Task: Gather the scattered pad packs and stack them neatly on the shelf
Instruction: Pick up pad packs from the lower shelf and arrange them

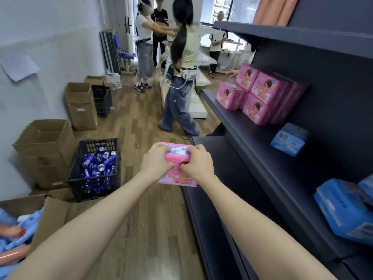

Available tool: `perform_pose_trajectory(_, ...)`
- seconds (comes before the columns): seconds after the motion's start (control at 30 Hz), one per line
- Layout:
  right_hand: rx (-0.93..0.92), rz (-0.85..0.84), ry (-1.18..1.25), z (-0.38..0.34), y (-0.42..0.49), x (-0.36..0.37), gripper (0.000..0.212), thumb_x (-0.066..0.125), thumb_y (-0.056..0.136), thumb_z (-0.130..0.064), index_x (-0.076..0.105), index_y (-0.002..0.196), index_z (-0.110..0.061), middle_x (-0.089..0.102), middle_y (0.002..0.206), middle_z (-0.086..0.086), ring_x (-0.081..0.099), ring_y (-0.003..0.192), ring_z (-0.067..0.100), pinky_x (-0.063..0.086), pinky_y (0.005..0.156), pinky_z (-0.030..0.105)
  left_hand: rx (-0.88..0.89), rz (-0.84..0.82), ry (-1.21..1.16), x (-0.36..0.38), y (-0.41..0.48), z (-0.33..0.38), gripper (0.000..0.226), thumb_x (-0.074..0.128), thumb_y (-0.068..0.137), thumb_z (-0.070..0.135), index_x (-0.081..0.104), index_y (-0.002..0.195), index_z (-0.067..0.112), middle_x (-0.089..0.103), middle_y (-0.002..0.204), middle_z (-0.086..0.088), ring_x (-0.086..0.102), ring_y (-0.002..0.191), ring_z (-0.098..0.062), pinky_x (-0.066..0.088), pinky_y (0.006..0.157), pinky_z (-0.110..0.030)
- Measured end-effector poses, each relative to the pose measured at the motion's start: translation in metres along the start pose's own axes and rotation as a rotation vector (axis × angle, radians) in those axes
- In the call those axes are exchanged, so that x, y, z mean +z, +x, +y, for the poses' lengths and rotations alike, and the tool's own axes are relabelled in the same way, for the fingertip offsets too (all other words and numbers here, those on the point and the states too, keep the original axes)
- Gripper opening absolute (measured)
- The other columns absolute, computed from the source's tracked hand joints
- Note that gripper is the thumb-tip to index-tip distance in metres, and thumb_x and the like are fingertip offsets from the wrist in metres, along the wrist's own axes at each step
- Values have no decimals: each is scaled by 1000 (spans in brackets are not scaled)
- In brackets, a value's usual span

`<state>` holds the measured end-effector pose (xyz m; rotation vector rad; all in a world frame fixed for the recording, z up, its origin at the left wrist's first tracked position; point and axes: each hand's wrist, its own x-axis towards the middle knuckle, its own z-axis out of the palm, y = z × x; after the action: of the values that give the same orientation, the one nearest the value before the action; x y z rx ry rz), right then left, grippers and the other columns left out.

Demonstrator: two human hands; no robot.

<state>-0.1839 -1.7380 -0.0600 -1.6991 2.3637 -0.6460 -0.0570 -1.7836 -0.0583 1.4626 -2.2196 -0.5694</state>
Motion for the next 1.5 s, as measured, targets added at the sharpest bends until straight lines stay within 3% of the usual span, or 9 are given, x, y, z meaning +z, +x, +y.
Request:
perform_pose_trajectory(0.37,31,119,14,40,136,-35,49,62,80,-23,51,126,-14,41,130,4,41,113,28,46,85,36,77,104,-29,21,144,52,51,71,78,26,56,125,14,48,134,-3,48,121,-21,38,93,-32)
perform_pose_trajectory(0.53,47,224,3,61,173,-55,50,62,79,-23,51,126,-15,41,132,3,39,112,29,44,79,34,135,138,-79,33,191,78,51,72,76,25,58,123,14,49,133,-3,48,120,-21,38,92,-31)
perform_pose_trajectory(0.7,101,301,-14,86,196,-72,51,62,79,-27,51,128,-16,40,134,2,38,113,29,45,83,36,216,124,-108,45,225,107,50,72,77,27,58,123,15,49,133,-3,45,123,-19,37,94,-32)
perform_pose_trajectory(1.17,401,505,-6,153,234,-96,49,65,73,-21,59,121,-15,47,129,6,42,118,34,37,99,35,522,-83,-240,104,308,173,47,73,76,25,61,121,16,48,133,-1,47,122,-20,37,96,-32)
perform_pose_trajectory(1.5,662,609,-109,167,266,-86,52,63,79,-32,53,127,-15,41,138,5,35,123,31,37,100,38,757,-268,-318,127,371,196,51,75,72,21,61,121,13,49,132,-6,47,121,-26,41,95,-35)
